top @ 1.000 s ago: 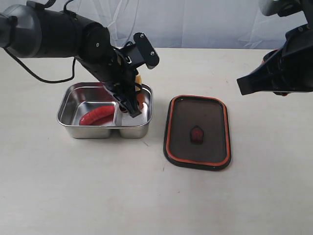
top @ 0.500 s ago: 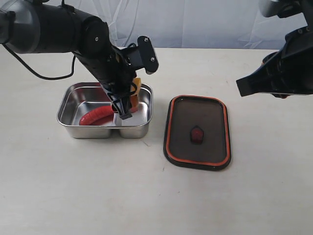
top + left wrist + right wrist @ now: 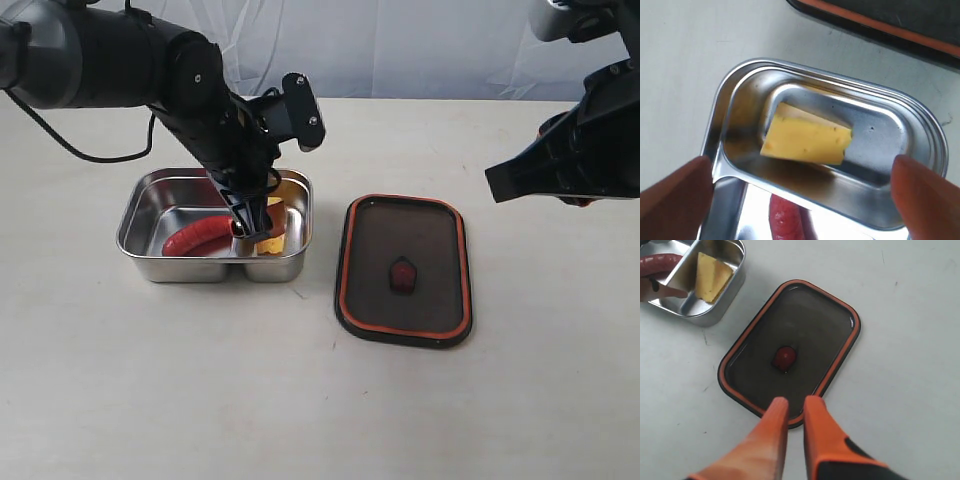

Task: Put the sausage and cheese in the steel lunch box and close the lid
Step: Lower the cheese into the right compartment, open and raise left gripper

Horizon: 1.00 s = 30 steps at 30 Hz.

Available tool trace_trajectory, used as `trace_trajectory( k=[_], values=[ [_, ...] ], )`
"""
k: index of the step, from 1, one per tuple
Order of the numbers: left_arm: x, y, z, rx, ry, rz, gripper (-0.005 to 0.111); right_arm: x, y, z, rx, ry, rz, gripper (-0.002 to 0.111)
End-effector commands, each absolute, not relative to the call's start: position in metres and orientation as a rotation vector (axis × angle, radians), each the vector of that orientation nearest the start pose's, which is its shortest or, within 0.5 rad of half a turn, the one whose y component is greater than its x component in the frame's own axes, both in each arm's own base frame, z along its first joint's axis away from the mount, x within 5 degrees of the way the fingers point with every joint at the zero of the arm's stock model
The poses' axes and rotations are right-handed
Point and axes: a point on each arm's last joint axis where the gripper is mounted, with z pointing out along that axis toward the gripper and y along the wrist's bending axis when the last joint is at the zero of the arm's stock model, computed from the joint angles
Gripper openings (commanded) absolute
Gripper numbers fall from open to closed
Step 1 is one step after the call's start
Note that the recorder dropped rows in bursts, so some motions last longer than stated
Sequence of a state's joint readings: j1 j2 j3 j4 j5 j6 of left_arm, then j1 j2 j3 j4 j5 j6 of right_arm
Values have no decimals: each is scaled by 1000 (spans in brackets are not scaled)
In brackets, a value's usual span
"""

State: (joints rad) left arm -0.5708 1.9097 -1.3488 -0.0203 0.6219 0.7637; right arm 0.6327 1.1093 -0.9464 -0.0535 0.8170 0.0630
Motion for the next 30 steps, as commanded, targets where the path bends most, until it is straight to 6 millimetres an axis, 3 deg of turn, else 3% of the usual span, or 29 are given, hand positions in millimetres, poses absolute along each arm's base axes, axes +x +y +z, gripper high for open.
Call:
trace_trajectory(
  k=[1,6,14,18,22,24,25,27,30],
  values=[
    [340,-217,205,1665,2096,80,90,177,124,326,-719,2361,229,14],
    [332,-211,230,1529,2172,45,90,178,124,326,-693,2368,239,14],
    [319,-182,264,1427,2302,14,90,178,124,326,-681,2372,243,14],
    [305,-174,275,1388,2409,-10,88,177,123,325,-580,2414,263,14],
    [294,-169,285,1326,2497,-44,63,177,118,322,-482,2483,230,14],
    [291,-167,291,1208,2540,-60,41,177,117,318,-460,2528,205,14],
    [288,-165,296,1125,2560,-76,21,178,118,313,-433,2581,187,14],
    [284,-163,300,1084,2573,-88,3,180,119,307,-421,2627,165,14],
    [276,-159,309,1014,2604,-104,0,187,125,295,-428,2674,139,14]
  ],
)
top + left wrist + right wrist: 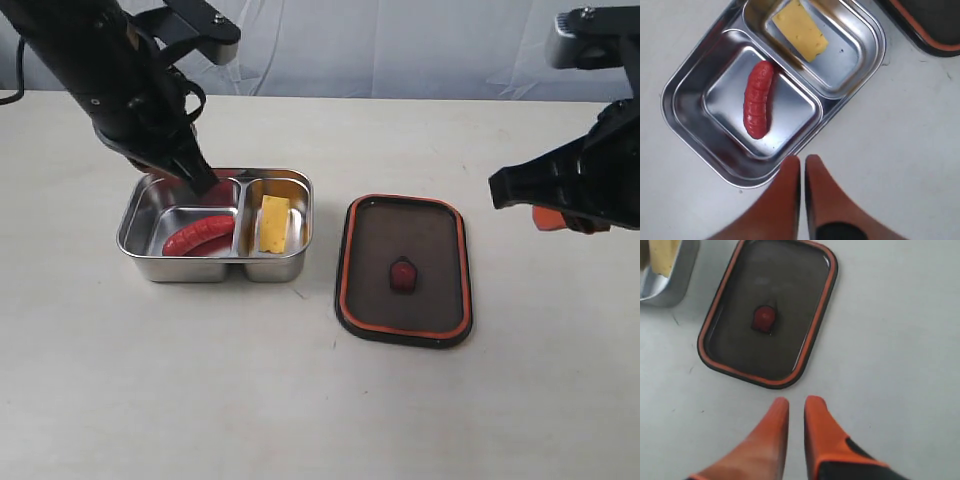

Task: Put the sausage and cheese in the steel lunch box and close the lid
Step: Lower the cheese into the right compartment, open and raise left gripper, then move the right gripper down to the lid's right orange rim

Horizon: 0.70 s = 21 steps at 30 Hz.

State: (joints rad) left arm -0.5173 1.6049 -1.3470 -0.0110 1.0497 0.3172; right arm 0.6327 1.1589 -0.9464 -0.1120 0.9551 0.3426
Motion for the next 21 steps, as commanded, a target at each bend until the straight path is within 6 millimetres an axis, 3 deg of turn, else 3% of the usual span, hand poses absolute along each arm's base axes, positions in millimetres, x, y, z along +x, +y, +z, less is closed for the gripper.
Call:
trace_trajectory(
  k=[1,7,10,11,16,21],
  values=[
    [273,-157,312,992,2605,-109,0,190,126,292,-428,2685,133,14],
    [228,-138,329,798,2512,-268,0,217,145,247,-461,2806,43,18],
    [190,-125,323,710,2433,-412,0,228,144,237,-409,2772,-64,52],
    [180,-119,321,699,2407,-415,0,231,143,237,-377,2753,-89,56],
    [139,-95,311,675,2334,-424,0,241,148,224,-305,2748,-86,55],
    [124,-86,309,666,2302,-433,0,249,157,196,-286,2815,-89,55]
  ],
)
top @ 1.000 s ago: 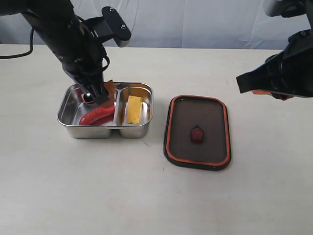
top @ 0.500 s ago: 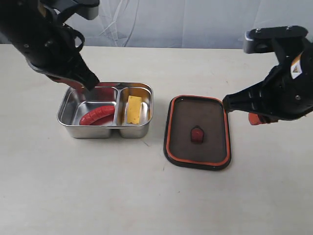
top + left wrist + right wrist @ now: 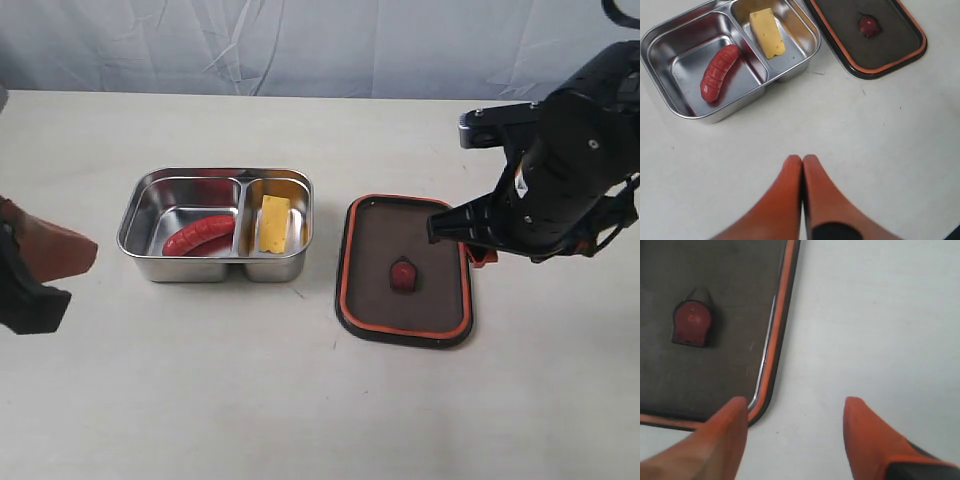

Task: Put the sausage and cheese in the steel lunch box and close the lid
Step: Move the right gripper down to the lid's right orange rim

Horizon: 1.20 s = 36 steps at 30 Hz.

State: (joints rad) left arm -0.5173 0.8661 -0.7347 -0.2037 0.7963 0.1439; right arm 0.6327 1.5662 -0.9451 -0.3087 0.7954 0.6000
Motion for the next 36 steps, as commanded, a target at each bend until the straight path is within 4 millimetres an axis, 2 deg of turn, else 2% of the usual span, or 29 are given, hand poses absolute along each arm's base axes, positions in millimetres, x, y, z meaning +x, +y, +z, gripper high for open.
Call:
trace_trajectory(
  k=[1,28,36],
  values=[
    [122,-86,310,665,2296,-435,0,250,158,193,-285,2821,-92,55],
    [116,-82,303,663,2303,-435,0,256,171,139,-224,2972,-82,55],
    [116,-83,303,655,2304,-453,0,255,172,138,-206,2980,-66,55]
  ],
)
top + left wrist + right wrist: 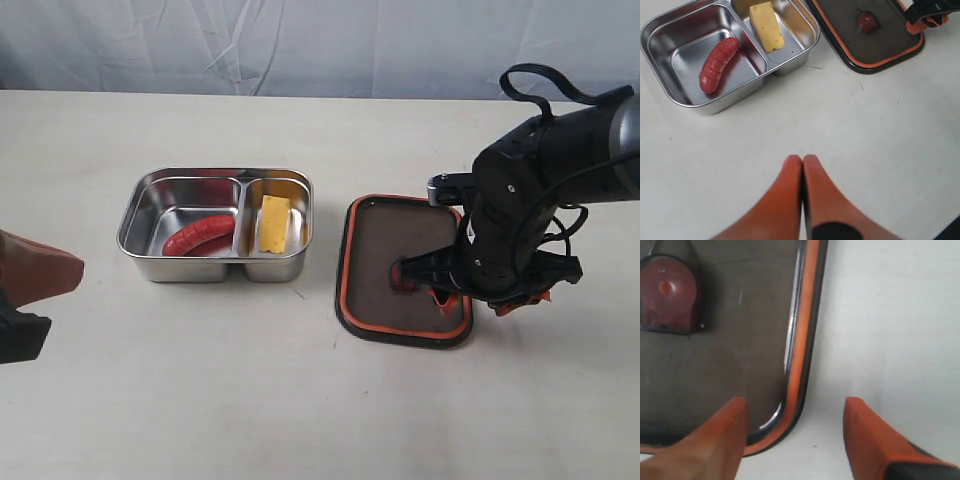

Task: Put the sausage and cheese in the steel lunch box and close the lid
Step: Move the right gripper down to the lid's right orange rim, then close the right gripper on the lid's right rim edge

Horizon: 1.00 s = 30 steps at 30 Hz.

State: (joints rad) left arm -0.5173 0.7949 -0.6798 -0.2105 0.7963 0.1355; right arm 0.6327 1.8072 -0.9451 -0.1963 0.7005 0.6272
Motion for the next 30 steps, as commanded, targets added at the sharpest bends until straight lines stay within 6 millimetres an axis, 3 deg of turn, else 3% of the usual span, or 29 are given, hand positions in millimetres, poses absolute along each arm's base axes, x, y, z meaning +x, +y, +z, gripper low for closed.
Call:
trace_trajectory(
  k=[1,16,21,25,30],
  values=[
    [116,-83,303,654,2305,-455,0,255,172,138,-204,2980,-63,55],
    [114,-83,302,663,2329,-458,0,253,170,137,-150,3027,-68,55],
    [113,-83,301,669,2340,-457,0,260,157,140,-60,3053,0,55],
    [115,-83,303,656,2314,-459,0,263,160,141,-69,3036,102,55],
    [117,-84,304,644,2288,-461,0,263,160,140,-74,3039,95,55]
  ],
)
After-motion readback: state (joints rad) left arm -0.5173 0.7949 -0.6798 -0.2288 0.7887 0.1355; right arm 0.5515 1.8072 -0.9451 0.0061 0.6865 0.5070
